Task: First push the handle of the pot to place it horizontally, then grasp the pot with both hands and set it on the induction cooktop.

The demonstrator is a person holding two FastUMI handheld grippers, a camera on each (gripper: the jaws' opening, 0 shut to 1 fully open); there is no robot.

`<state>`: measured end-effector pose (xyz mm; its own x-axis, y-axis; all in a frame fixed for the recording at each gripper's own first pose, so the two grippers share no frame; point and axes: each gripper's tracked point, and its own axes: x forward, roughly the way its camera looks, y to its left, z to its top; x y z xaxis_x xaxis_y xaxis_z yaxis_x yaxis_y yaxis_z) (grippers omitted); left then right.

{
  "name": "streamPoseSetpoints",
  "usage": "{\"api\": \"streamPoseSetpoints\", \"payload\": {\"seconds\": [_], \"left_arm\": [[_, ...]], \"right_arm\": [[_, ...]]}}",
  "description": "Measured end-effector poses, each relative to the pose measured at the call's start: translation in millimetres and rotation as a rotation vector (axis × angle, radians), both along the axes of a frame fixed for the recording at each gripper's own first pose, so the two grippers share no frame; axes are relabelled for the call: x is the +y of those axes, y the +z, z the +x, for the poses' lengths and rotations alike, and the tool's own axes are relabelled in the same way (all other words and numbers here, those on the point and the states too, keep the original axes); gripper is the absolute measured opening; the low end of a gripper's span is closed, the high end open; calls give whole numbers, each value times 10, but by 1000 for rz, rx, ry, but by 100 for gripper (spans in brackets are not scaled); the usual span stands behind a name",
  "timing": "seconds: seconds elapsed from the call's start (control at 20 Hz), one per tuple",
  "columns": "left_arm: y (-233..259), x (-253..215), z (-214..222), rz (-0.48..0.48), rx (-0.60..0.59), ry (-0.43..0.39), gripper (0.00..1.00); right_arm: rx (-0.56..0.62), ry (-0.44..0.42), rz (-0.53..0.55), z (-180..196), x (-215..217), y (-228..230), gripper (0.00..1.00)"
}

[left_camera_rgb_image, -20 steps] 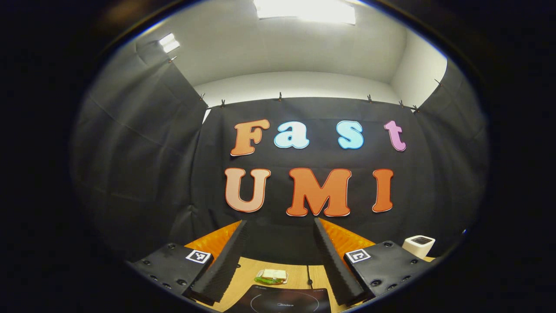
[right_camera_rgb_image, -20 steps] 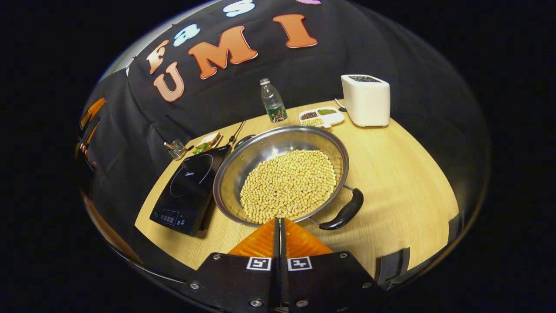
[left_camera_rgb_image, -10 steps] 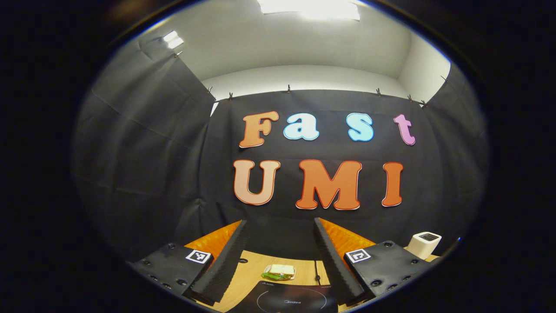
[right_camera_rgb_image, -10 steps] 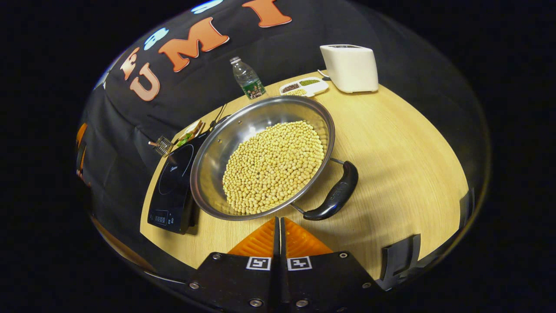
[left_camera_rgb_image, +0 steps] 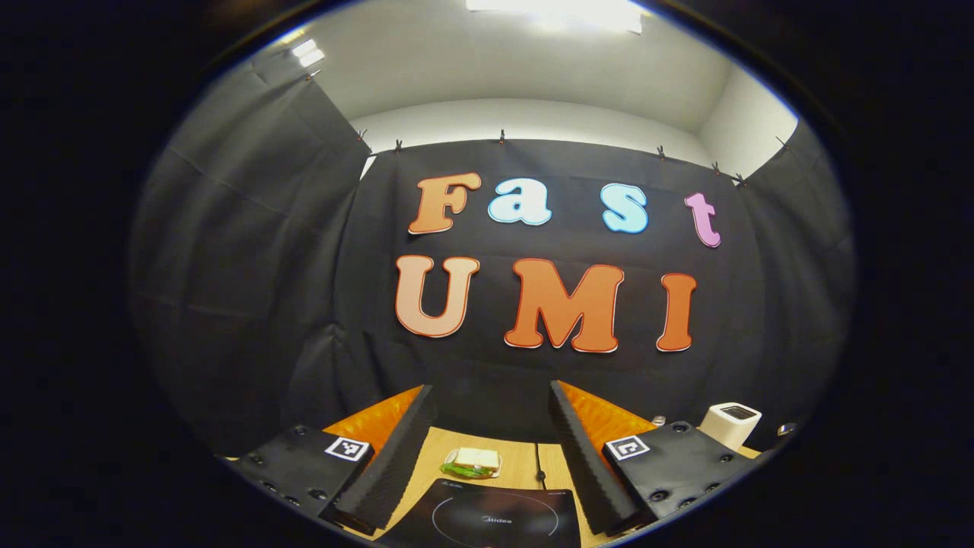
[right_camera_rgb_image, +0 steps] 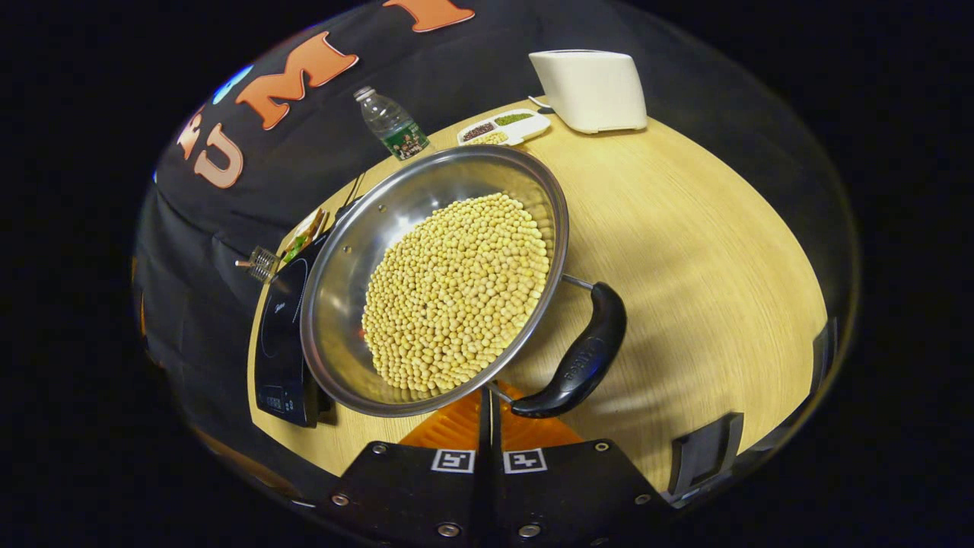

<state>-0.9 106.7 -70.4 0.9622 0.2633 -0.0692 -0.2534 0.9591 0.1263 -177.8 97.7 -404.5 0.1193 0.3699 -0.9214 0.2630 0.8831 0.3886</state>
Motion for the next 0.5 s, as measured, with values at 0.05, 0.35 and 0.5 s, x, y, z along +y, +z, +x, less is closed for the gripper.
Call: {"api": "streamPoseSetpoints", "payload": {"seconds": [0.05, 0.35, 0.5], "left_arm": [[2, 27, 25, 11, 4, 6, 97], [185, -139, 169, 104, -38, -25, 97], [122, -258, 210, 102, -18, -75, 97]], "right_arm": [[8, 0, 3, -9, -9, 9, 0], [32, -8, -9, 75, -166, -43, 0], [50, -18, -2, 151, -245, -64, 0]]}}
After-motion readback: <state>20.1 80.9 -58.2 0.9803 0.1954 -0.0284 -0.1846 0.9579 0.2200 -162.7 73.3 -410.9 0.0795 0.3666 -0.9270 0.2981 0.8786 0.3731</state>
